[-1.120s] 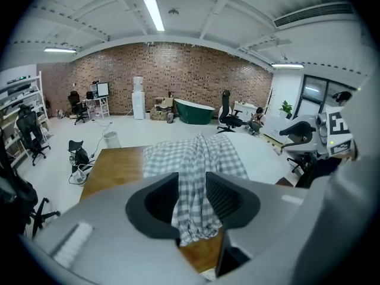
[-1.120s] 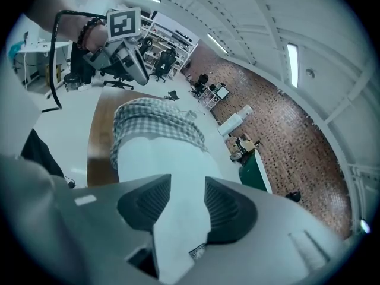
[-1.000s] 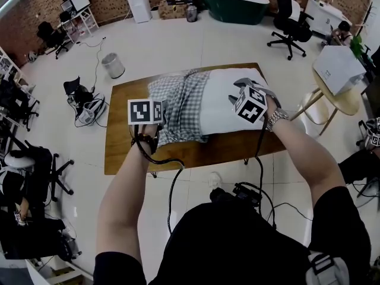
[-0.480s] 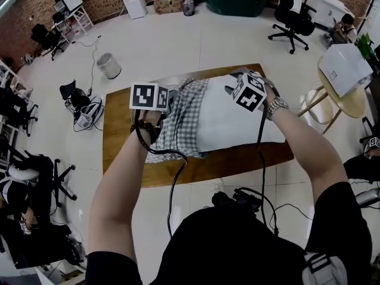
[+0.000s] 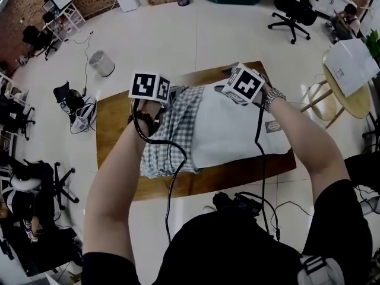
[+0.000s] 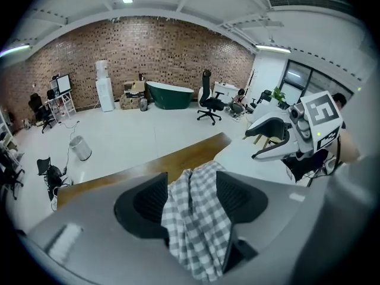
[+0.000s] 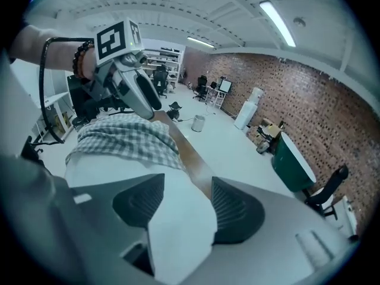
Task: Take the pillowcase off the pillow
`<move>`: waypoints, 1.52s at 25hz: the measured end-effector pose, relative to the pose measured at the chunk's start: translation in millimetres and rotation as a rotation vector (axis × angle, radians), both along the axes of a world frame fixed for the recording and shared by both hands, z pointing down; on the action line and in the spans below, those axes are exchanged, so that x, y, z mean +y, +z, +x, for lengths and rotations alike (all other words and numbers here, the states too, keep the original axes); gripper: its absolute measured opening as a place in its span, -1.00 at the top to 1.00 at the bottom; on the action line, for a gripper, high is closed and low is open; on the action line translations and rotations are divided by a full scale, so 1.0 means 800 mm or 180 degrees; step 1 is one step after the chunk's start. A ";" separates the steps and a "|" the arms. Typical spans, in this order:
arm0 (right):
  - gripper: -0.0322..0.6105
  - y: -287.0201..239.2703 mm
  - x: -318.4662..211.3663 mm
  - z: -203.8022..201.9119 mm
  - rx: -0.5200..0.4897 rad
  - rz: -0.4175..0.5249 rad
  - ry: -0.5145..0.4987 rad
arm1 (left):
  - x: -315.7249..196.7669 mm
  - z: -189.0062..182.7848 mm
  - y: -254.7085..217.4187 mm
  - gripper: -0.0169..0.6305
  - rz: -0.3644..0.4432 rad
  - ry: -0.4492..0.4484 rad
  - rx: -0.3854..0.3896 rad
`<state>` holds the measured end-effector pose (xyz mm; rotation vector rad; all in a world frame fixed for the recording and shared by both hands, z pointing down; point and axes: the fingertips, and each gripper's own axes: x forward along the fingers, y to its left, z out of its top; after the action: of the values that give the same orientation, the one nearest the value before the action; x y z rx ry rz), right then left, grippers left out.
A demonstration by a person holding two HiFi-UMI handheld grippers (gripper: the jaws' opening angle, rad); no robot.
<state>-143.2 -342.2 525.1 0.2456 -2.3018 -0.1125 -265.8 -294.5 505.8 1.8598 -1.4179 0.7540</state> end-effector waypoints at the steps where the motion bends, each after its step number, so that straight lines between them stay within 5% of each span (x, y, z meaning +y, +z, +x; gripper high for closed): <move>1: 0.11 0.004 -0.008 -0.006 0.0002 -0.0079 -0.0020 | -0.011 -0.004 0.004 0.14 -0.0053 0.0010 0.0000; 7: -0.07 0.025 -0.046 -0.029 0.0045 -0.0503 -0.0173 | -0.061 -0.008 0.042 0.10 -0.0460 0.0139 0.0053; 19: -0.08 0.097 -0.077 -0.051 0.0451 -0.1414 -0.0408 | -0.110 -0.016 0.129 0.12 -0.1201 0.0464 -0.0051; 24: 0.28 0.111 -0.074 -0.049 0.0532 -0.1828 -0.0373 | -0.116 -0.010 0.149 0.40 -0.1436 0.0547 0.0032; 29: 0.79 0.100 -0.064 -0.042 0.0532 -0.1775 -0.0441 | -0.118 -0.013 0.151 0.81 -0.1444 0.0530 -0.0097; 38: 0.86 0.048 -0.048 -0.021 0.0349 -0.1379 -0.0301 | -0.105 -0.064 0.135 0.87 -0.1200 0.0095 -0.0188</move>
<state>-159.6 -380.5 563.9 -0.0901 -2.1648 0.3154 -317.3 -378.1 613.7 1.5795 -1.1876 1.0210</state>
